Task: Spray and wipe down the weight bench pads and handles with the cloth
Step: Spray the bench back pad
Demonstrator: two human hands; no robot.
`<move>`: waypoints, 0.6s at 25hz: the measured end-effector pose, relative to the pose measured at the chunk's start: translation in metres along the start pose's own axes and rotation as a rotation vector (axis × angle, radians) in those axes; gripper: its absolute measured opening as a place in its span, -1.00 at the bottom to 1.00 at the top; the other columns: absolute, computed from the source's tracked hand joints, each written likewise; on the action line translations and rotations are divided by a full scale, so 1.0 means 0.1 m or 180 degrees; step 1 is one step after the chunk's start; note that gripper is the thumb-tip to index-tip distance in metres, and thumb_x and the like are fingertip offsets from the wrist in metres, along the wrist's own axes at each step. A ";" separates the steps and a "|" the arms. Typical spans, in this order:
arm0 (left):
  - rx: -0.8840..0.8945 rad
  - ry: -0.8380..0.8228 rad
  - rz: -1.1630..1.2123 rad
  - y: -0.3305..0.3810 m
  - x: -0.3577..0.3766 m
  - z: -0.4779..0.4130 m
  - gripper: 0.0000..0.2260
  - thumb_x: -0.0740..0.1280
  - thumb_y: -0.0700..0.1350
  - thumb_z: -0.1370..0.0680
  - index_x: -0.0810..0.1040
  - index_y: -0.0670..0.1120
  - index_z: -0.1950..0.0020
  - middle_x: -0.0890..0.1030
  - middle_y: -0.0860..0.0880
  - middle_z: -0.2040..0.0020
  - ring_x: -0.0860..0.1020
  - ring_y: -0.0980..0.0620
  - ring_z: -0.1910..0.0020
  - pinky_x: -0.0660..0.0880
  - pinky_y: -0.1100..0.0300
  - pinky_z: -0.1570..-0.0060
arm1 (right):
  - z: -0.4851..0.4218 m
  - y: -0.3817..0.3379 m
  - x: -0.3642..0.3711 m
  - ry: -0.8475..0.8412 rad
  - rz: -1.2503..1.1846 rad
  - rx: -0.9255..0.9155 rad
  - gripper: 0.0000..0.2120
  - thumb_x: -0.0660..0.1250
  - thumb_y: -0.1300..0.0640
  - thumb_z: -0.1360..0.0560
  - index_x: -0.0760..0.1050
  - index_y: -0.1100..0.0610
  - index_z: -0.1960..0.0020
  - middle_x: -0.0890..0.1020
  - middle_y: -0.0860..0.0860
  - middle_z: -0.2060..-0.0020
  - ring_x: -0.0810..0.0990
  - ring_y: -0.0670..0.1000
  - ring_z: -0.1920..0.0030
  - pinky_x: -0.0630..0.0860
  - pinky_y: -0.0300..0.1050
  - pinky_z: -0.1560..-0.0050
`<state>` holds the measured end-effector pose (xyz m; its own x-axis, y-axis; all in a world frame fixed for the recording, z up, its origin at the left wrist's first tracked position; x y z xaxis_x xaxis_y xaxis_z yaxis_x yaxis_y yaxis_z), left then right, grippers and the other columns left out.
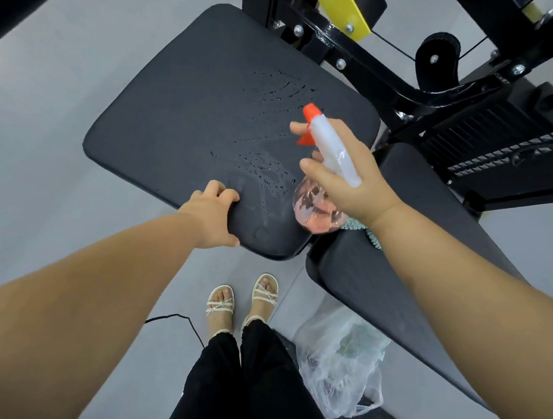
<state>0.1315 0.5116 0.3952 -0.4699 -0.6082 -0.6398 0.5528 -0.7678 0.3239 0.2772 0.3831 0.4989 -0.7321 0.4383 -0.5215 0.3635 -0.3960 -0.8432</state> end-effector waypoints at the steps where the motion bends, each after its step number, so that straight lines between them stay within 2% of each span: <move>1: 0.0001 0.0036 0.0015 0.00 0.00 0.00 -0.27 0.45 0.08 -0.39 0.17 0.01 -0.46 0.16 -0.02 -0.40 0.28 -0.15 -0.30 0.39 0.01 -0.22 | 0.02 -0.03 0.03 0.0011 -0.0231 0.0188 -0.64 0.28 0.21 -0.48 0.40 0.12 -0.27 0.54 -0.09 -0.12 0.58 0.01 -0.02 0.51 -0.02 -0.07; 3: 0.0012 0.0097 0.0008 0.00 0.00 0.01 -0.29 0.43 0.08 -0.41 0.17 0.02 -0.47 0.16 -0.02 -0.41 0.28 -0.14 -0.31 0.40 0.03 -0.20 | 0.10 -0.08 0.09 0.0028 -0.0687 0.0659 -0.70 0.31 0.16 -0.49 0.41 -0.03 -0.19 0.54 -0.08 -0.07 0.59 0.03 0.19 0.54 -0.08 0.09; 5: 0.0027 0.0138 -0.0020 0.00 0.00 0.02 -0.31 0.42 0.07 -0.42 0.17 0.02 -0.47 0.16 -0.02 -0.41 0.28 -0.13 -0.31 0.39 0.04 -0.19 | 0.18 -0.07 0.19 -0.0207 -0.0956 0.1216 -0.64 0.32 0.11 -0.52 0.33 -0.22 -0.21 0.52 -0.12 -0.09 0.57 0.01 0.31 0.53 -0.12 0.12; 6: 0.0026 0.0140 -0.0037 0.00 0.01 0.03 -0.31 0.41 0.06 -0.43 0.17 0.02 -0.47 0.16 -0.02 -0.41 0.28 -0.13 -0.31 0.39 0.05 -0.20 | 0.22 -0.03 0.25 -0.0397 -0.0895 0.1447 -0.62 0.31 0.10 -0.53 0.32 -0.24 -0.23 0.52 -0.10 -0.10 0.56 0.02 0.34 0.53 -0.13 0.11; 9: 0.0086 0.0105 -0.0181 0.00 0.05 0.05 -0.31 0.40 0.04 -0.44 0.16 0.00 -0.48 0.14 -0.03 -0.40 0.27 -0.12 -0.30 0.39 0.06 -0.23 | 0.32 0.16 0.43 -0.0764 -0.0371 0.1890 -0.75 0.28 0.12 -0.52 0.41 -0.04 -0.19 0.49 -0.01 -0.01 0.52 -0.01 0.39 0.51 -0.25 0.26; 11: 0.0100 0.0098 -0.0295 0.00 0.07 0.05 -0.30 0.40 0.04 -0.43 0.15 -0.01 -0.48 0.14 -0.03 -0.40 0.27 -0.12 -0.29 0.39 0.07 -0.23 | 0.38 0.27 0.51 -0.0798 -0.0212 0.2161 -0.89 0.27 0.14 -0.49 0.46 0.06 -0.02 0.50 0.02 0.11 0.47 -0.02 0.41 0.53 -0.20 0.33; 13: 0.0082 0.0080 -0.0380 0.02 0.07 0.05 -0.30 0.40 0.05 -0.43 0.15 -0.01 -0.48 0.13 -0.04 -0.39 0.27 -0.12 -0.28 0.40 0.07 -0.22 | 0.47 0.33 0.58 -0.0809 -0.0220 0.2463 -0.92 0.28 0.15 -0.44 0.51 0.07 0.08 0.54 0.05 0.22 0.47 0.01 0.42 0.52 -0.07 0.28; 15: 0.0065 0.0035 -0.0438 0.03 0.06 0.05 -0.29 0.40 0.06 -0.43 0.15 -0.02 -0.48 0.12 -0.04 -0.39 0.27 -0.13 -0.27 0.41 0.06 -0.21 | 0.55 0.34 0.62 -0.0931 -0.0314 0.2646 -0.84 0.28 0.15 -0.44 0.53 0.01 0.00 0.56 0.05 0.27 0.45 0.03 0.38 0.45 -0.12 0.31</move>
<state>0.1272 0.5040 0.3957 -0.5327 -0.4947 -0.6867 0.4695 -0.8478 0.2466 0.2123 0.3524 0.4447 -0.8973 0.3226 -0.3012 -0.1618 -0.8753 -0.4557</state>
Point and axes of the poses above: each hand's wrist, its own z-axis away from the middle knuckle, its own x-axis out of the palm, y = z × x, the point moved 4 cm from there along -z, towards the middle knuckle
